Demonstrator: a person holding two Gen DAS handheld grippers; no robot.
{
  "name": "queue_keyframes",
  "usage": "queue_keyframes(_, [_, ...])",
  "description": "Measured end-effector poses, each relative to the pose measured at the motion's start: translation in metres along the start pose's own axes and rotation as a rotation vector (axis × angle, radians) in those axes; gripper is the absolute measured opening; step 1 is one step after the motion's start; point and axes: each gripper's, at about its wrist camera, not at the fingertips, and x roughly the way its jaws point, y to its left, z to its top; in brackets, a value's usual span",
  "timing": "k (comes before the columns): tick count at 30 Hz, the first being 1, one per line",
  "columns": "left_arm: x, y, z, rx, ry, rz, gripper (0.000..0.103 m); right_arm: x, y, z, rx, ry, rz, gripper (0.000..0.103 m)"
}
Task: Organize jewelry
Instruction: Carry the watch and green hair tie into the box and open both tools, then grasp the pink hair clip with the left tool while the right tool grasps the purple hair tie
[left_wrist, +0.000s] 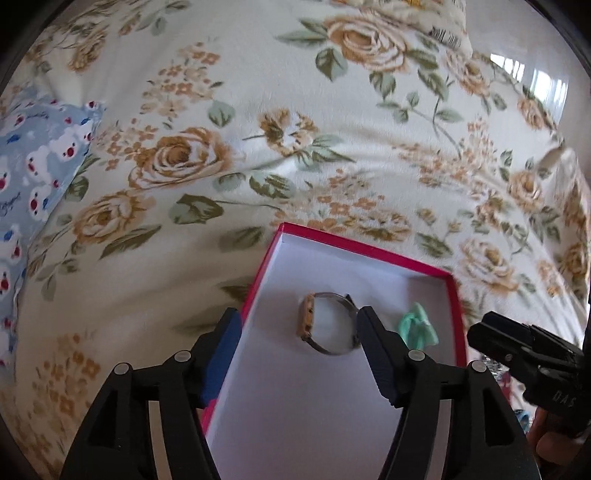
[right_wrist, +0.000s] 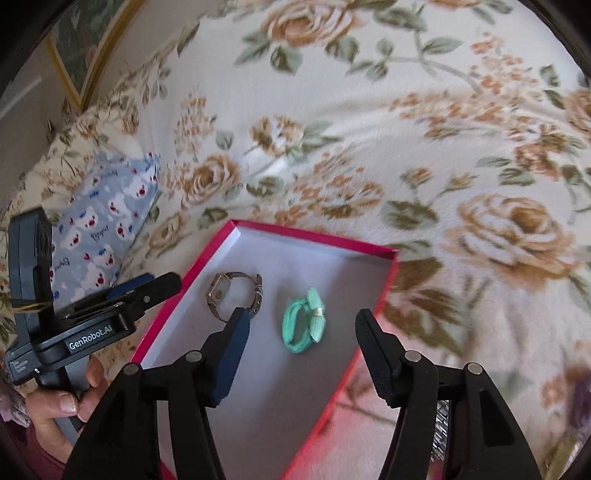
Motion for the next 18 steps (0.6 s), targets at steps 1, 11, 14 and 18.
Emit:
queue_keyframes(1, [-0.006,0.000,-0.005,-0.009,-0.002,-0.012,0.065,-0.007,-0.003,-0.002,0.008,-0.008,0.005,0.062])
queue_keyframes(11, [-0.056,-0.008,-0.042,-0.003,-0.013,-0.072,0.068,-0.075,-0.035,-0.032,0.077,-0.083,-0.060,0.062])
queue_keyframes(14, [-0.064,-0.011,-0.047,-0.002,-0.011,-0.089,0.068,-0.097,-0.052,-0.049,0.105,-0.110,-0.114,0.062])
queue_keyframes(18, [-0.072,-0.019,-0.053,0.003,-0.002,-0.116,0.068,-0.120,-0.076,-0.067,0.157,-0.122,-0.158,0.062])
